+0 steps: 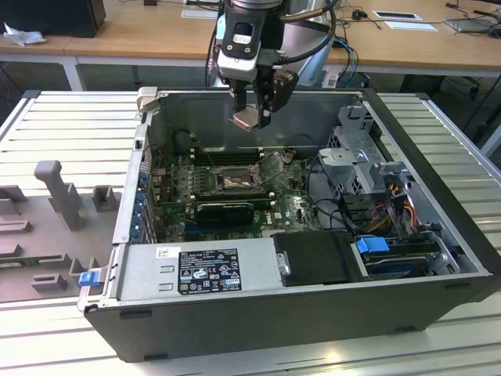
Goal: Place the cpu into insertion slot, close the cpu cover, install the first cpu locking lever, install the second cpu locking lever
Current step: 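Place the cpu into insertion slot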
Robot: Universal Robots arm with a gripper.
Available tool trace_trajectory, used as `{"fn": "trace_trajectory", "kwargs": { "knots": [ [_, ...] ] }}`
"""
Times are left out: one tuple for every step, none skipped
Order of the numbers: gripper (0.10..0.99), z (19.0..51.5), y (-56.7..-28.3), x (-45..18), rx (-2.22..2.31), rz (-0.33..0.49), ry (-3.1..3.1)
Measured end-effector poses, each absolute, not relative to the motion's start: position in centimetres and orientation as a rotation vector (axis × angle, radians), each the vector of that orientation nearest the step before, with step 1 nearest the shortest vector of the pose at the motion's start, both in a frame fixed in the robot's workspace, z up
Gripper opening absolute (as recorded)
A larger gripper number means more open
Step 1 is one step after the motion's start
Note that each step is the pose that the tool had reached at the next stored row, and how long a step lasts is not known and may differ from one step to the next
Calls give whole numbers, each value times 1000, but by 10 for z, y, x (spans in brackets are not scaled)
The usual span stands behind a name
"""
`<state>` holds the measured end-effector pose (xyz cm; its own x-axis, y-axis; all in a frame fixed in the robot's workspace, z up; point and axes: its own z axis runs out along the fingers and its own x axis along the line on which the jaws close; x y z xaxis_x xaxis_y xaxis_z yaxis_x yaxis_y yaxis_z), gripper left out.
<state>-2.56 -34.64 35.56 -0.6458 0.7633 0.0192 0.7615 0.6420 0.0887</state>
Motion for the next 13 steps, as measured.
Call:
{"fn": "trace_trajectory", "kwargs": {
  "knots": [
    [541,356,-346,-26,1323,138,2824],
    [541,355,-346,-26,1329,138,2820],
    [541,355,-346,-26,1337,138,2817],
    [541,355,-346,-26,1343,138,2814],
    [541,355,-346,-26,1353,138,2808],
    [541,355,-346,-26,1364,138,2803],
    [541,355,-346,-26,1381,138,2794],
    [541,355,-346,-26,1393,137,2787],
    [541,354,-346,-26,1404,137,2781],
    [541,354,-346,-26,1420,137,2773],
    [541,354,-346,-26,1430,137,2767],
    [541,354,-346,-26,1445,137,2759],
    [541,354,-346,-26,1456,136,2753]
  ]
}}
